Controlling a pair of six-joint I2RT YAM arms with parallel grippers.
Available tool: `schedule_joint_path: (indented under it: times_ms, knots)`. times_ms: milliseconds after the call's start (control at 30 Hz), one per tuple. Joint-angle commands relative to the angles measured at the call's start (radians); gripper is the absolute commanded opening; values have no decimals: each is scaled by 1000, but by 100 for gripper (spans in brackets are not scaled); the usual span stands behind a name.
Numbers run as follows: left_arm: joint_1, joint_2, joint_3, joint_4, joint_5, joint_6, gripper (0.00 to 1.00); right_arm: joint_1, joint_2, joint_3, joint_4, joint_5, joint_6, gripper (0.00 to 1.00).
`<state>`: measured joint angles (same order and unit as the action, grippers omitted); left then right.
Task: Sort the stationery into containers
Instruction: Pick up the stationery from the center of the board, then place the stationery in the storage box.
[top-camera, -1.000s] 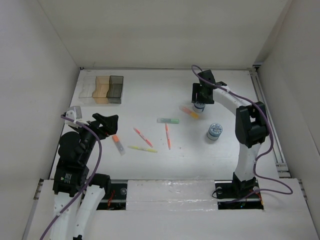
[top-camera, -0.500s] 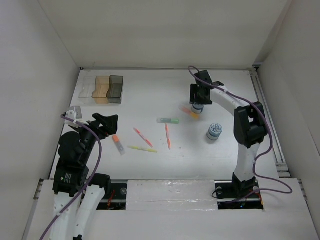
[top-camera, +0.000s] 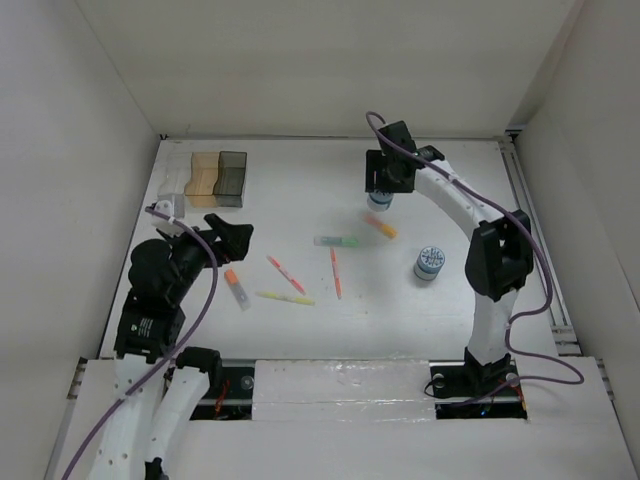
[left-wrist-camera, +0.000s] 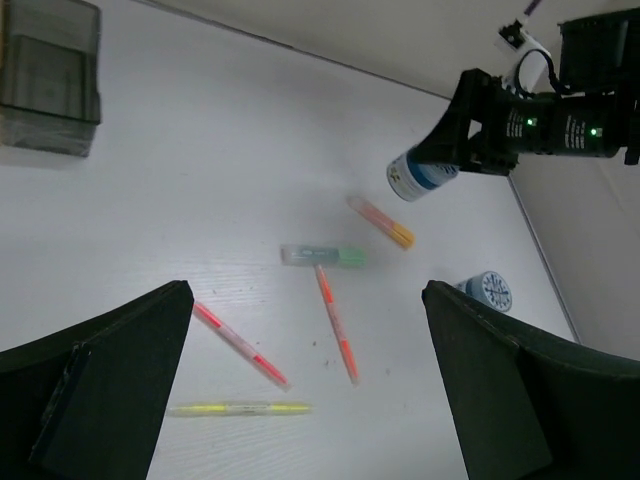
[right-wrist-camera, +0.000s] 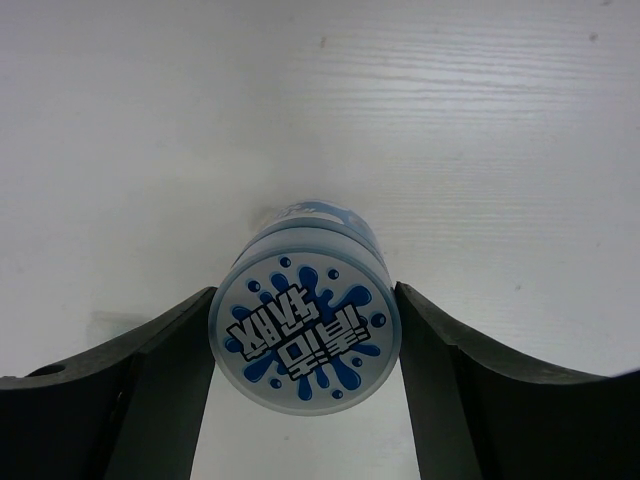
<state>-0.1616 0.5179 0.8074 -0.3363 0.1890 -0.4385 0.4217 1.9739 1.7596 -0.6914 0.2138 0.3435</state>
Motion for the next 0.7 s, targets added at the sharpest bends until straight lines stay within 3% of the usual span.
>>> schedule_joint_path:
  times_ms: [0,133,300,433,567,600,667]
  knots:
    - [4,129,-16,190,190,18,100,28,-102,98,-17,-105,-14,0]
    - [-71,253,-16,343,132,-84,100,51,-84,239,-118,-105,-24,0]
    - [-72,332,-68,532,104,-138,100,51,-34,411,-236,-105,-49,0]
    - [-72,393,-143,652,77,-138,100,51,-12,449,-272,-114,-60,0]
    - [-342,458,-93,619,-338,-17,100,51,-21,449,-272,-114,-51,0]
    - [-478,491,-80,619,-502,9,100,51,-21,437,-272,-114,-51,0]
    - [-606,501,-80,660,-623,135,100,60,-43,426,-272,-125,-51,0]
